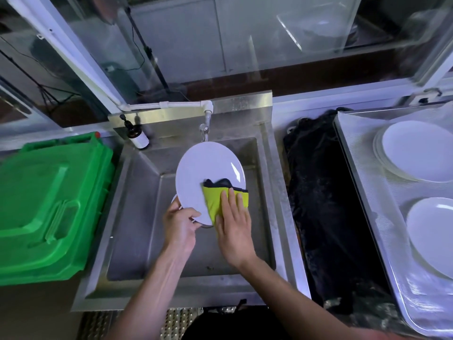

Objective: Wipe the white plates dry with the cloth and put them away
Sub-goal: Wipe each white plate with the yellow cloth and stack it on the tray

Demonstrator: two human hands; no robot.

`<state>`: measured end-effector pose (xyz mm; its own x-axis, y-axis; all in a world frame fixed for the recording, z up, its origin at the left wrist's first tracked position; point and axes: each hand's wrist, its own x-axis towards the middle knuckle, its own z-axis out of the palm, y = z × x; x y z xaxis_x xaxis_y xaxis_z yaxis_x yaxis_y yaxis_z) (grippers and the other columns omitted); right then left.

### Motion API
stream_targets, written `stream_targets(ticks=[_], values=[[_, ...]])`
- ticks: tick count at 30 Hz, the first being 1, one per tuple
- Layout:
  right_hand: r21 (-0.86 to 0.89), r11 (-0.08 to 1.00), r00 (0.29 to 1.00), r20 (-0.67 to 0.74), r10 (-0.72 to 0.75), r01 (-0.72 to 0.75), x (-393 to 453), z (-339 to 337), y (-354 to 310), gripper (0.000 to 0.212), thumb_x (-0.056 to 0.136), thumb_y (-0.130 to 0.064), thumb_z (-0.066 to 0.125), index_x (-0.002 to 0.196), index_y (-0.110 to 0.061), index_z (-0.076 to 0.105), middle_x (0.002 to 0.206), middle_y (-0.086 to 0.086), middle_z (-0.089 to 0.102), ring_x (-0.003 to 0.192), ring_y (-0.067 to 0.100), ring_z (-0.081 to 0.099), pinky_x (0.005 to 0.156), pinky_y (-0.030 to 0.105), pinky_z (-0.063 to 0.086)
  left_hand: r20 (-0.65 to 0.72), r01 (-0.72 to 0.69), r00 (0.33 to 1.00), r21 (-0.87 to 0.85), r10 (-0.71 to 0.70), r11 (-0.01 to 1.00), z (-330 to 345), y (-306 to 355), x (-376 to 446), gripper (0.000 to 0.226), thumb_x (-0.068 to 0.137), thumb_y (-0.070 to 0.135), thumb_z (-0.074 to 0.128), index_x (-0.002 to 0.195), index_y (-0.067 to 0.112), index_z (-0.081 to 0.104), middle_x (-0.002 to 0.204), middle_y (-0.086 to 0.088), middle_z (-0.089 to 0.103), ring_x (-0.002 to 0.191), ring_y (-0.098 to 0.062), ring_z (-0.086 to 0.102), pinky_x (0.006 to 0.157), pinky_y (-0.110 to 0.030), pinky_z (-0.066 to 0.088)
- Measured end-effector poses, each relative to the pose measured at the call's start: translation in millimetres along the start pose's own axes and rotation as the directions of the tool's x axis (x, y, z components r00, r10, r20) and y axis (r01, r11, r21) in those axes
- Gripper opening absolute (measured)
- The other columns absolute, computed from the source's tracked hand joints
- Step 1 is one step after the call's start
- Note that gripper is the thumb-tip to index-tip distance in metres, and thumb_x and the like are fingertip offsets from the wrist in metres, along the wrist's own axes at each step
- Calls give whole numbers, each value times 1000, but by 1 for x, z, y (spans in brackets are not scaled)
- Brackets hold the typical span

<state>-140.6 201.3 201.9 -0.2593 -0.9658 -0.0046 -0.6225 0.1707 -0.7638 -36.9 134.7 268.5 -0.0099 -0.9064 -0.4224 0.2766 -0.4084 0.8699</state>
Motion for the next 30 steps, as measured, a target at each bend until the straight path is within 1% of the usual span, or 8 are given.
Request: stream_targets(ticks=[3, 7, 9, 14, 17, 20, 26, 30], values=[[4, 994, 994, -20, 107, -107, 9, 1, 9, 60, 111, -29, 29, 162, -19, 0, 164, -5, -21, 150, 21, -28, 127, 43, 0, -19, -4, 1000, 16, 4, 1000, -4, 0, -2, 45, 61, -11, 52, 91, 14, 73, 94, -8, 71, 84, -31, 64, 56, -38, 56], [95, 985, 987, -62, 150, -144, 22, -6, 14, 61, 111, -26, 31, 160, -15, -2, 161, -4, -21, 154, 27, -20, 127, 39, -3, -15, 0, 1000, 42, 0, 999, -10, 1, -2, 44, 53, -7, 54, 87, 13, 73, 96, -9, 70, 87, -34, 63, 56, -35, 54], [165, 977, 986, -74, 150, -136, 27, -9, 17, 62, 111, -24, 33, 160, -14, -4, 164, 0, -19, 156, 24, -16, 127, 40, -1, -5, 6, 1000, 60, -6, 998, -12, 1, -1, 44, 52, -7, 54, 89, 9, 71, 96, -11, 70, 88, -35, 63, 56, -34, 54], [312, 937, 981, -59, 183, -156, 32, -17, 22, 68, 109, -25, 39, 161, -20, -5, 170, -3, -6, 156, 12, -3, 127, 38, 11, 51, 11, 999, 152, -19, 988, -20, 8, 1, 43, 51, -5, 52, 91, 5, 66, 87, -9, 71, 79, -31, 64, 58, -36, 54], [393, 912, 980, -102, 171, -118, 36, -26, 24, 69, 107, -22, 46, 162, -17, 5, 168, -3, 11, 154, 12, 14, 124, 35, 20, 100, 22, 994, 204, -43, 979, -28, 13, 3, 43, 52, -4, 53, 91, 5, 66, 86, -7, 72, 76, -29, 64, 62, -37, 54], [449, 891, 977, -157, 143, -58, 42, -35, 24, 66, 102, -14, 55, 159, -18, 21, 158, -2, 31, 143, 10, 32, 114, 27, 28, 140, 27, 988, 257, -65, 966, -37, 20, 6, 43, 53, -4, 55, 94, 2, 65, 88, -8, 72, 78, -29, 67, 62, -39, 56], [470, 876, 969, -151, 196, -104, 49, -43, 31, 69, 99, -15, 62, 158, -27, 29, 155, -6, 41, 140, 7, 38, 114, 28, 31, 192, 43, 973, 409, -132, 912, -44, 36, 19, 55, 54, -3, 58, 108, -14, 57, 101, -18, 72, 90, -37, 67, 70, -46, 55], [470, 874, 973, -116, 201, -125, 54, -50, 33, 68, 97, -14, 64, 154, -33, 31, 141, -15, 52, 127, 6, 49, 106, 31, 41, 218, 43, 960, 510, -177, 859, -44, 46, 29, 54, 52, -3, 58, 104, -17, 57, 100, -21, 71, 88, -38, 65, 72, -44, 51]])
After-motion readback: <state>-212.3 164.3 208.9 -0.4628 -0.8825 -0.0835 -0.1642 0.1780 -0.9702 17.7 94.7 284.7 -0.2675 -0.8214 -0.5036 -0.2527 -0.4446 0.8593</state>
